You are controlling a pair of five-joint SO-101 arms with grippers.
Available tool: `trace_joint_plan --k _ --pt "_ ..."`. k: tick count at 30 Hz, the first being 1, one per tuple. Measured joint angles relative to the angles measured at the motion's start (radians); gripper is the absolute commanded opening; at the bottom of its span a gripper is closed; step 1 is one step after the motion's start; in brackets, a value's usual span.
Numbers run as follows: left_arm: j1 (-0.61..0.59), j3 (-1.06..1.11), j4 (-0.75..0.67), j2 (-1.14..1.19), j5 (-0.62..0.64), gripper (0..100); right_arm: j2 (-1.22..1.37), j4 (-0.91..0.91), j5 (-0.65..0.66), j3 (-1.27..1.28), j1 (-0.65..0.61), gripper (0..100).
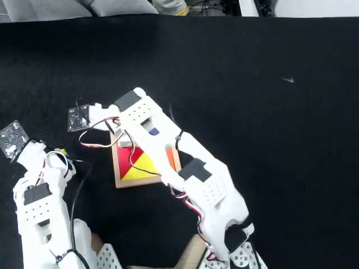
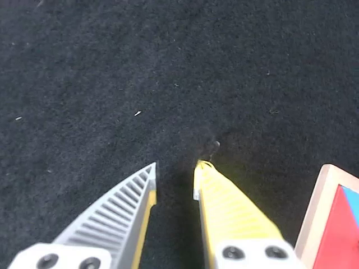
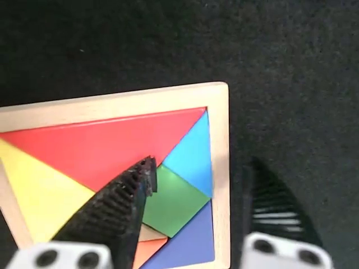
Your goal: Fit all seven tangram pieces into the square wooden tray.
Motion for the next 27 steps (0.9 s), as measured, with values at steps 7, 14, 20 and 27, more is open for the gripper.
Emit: trace_joint_plan --k 7,14,20,27 --pt "0.008 0.000 0.000 0.000 -0.002 12 -0.006 0.095 0.000 -0.041 0.003 13.9" --pt "0.187 0.000 0.000 0.000 -0.141 5 -0.203 0.330 -0.044 -0.143 0.115 1.2" --pt "0.233 0.000 0.000 0.000 -0.169 3 -0.413 0.408 -0.110 -0.138 0.233 1.1" --pt "0.318 -0.015 0.058 0.005 -0.172 3 -0.732 0.440 -0.362 0.021 0.440 1.1"
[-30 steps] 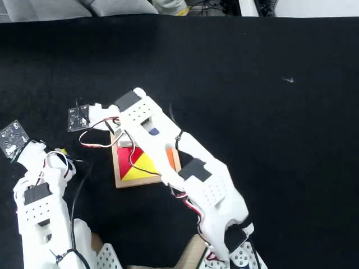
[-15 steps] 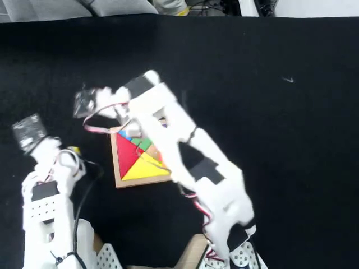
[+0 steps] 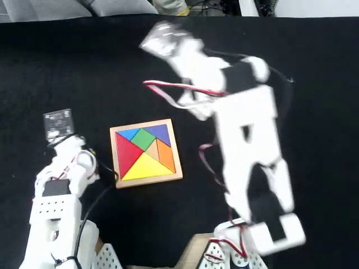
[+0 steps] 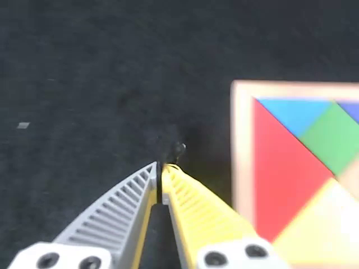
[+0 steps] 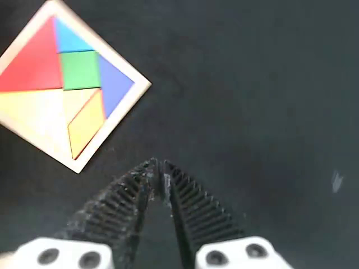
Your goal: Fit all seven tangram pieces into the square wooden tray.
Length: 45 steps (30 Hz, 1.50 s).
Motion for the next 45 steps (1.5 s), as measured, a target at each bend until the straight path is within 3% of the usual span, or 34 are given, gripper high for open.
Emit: trace_joint_plan --k 5,11,15,31,40,45 --pt "0.120 -0.137 0.086 0.109 -0.003 3 -0.207 -0.163 -0.212 0.388 0.132 1.1" --pt "0.086 -0.299 0.095 0.370 0.000 3 -0.397 -0.563 -0.273 1.003 0.198 1.1" --pt "0.081 -0.428 0.095 0.549 -0.003 3 -0.491 -0.761 -0.336 1.249 0.210 1.1" --pt "0.226 -0.783 0.095 1.037 -0.005 3 -0.523 -0.993 -0.348 1.464 0.233 1.1" --pt "0.259 -0.839 0.098 1.080 -0.005 3 -0.523 -1.023 -0.322 1.475 0.235 1.1" --pt "0.241 -0.852 0.192 1.045 -0.005 3 -0.523 -1.023 -0.319 1.475 0.236 1.1"
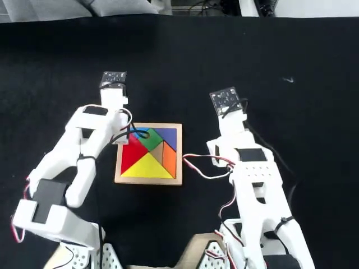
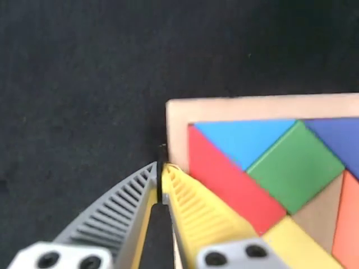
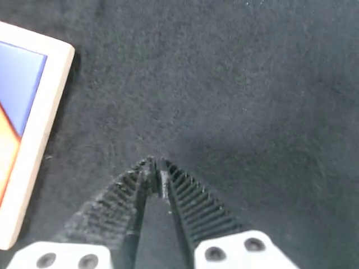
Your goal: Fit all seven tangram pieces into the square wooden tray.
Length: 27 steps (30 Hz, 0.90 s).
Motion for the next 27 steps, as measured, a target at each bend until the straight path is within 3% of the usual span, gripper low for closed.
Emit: trace_joint_plan --k 7,11,18,27 --pt "-0.061 -0.008 0.236 -0.284 -0.020 3 -0.006 0.005 0.000 0.000 0.046 1.1" --pt "-0.133 -0.049 0.354 -0.574 -0.109 3 -0.046 0.160 0.003 -0.087 0.051 1.1" --pt "-0.272 -0.078 0.324 -1.096 -0.180 3 -0.144 0.575 0.006 -0.491 0.057 1.1" --pt "-0.282 -0.078 0.310 -1.496 -0.183 3 -0.345 0.922 0.006 -0.974 0.058 1.1"
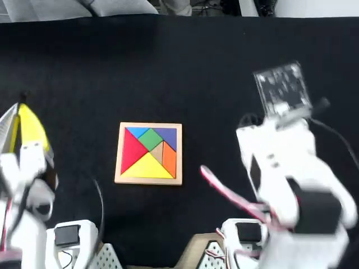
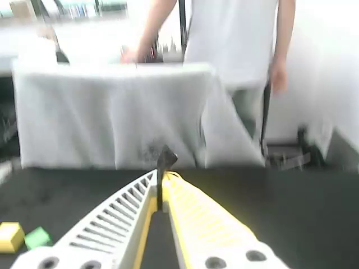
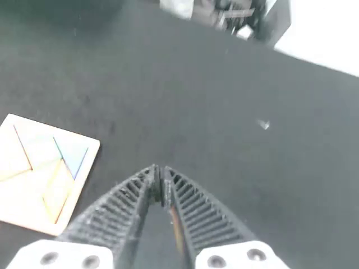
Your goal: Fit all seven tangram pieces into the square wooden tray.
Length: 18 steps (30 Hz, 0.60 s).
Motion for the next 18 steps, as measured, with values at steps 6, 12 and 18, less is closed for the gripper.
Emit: trace_joint_plan --k 6,12,18 --pt "0.000 -0.002 0.000 -0.261 -0.002 3 -0.216 0.021 0.000 -0.080 0.000 1.1" --pt "0.000 -0.046 0.000 -0.391 0.012 3 -0.480 -0.006 0.000 -0.087 0.000 1.1" --pt "0.000 -0.155 0.055 -0.391 0.098 3 -0.769 -0.097 0.000 0.008 -0.002 1.1"
